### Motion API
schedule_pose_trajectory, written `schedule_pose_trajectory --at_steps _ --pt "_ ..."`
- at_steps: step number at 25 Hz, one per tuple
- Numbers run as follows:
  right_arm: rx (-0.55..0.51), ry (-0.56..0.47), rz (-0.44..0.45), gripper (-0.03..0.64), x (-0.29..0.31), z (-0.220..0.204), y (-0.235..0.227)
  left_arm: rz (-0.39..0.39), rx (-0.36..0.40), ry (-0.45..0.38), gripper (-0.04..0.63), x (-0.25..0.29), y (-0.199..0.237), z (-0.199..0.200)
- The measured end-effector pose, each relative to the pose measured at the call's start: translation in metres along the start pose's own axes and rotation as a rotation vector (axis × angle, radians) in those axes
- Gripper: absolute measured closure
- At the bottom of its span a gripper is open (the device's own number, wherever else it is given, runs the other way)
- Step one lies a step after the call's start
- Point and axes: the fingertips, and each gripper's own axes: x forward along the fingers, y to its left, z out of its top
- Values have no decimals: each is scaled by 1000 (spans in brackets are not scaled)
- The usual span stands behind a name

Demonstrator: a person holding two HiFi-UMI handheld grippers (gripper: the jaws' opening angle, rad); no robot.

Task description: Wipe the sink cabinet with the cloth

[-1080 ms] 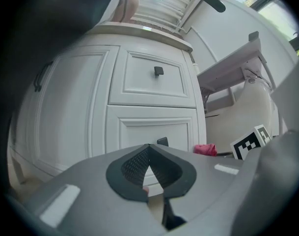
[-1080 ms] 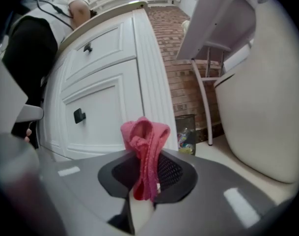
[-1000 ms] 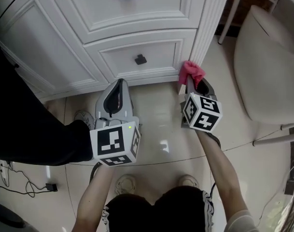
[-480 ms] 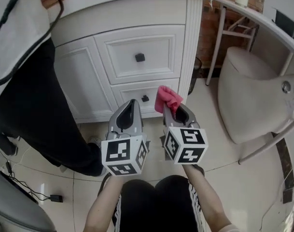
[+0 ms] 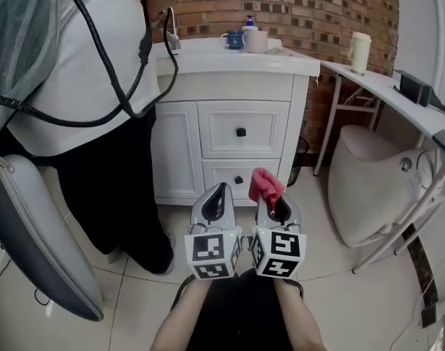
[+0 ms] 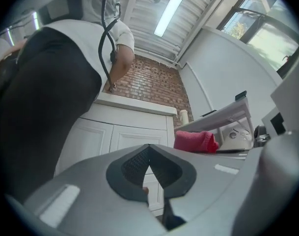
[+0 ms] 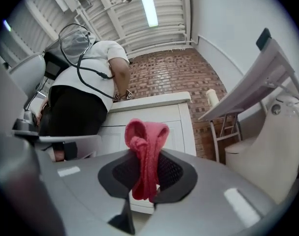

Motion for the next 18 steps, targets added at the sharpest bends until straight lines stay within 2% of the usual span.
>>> schedule_pose_trajectory --at_steps 4,8,15,18 --pt "5 7 -2 555 1 0 -2 -20 26 30 580 4 -8 -7" --pt "-4 -23 -7 555 -2 5 -4 -26 36 15 580 4 -10 -6" --pt "-4 -36 7 555 3 2 -1 2 -41 17 580 8 6 -11" --pt "-17 -42 11 555 8 -1 0 -8 -48 12 580 13 8 -17"
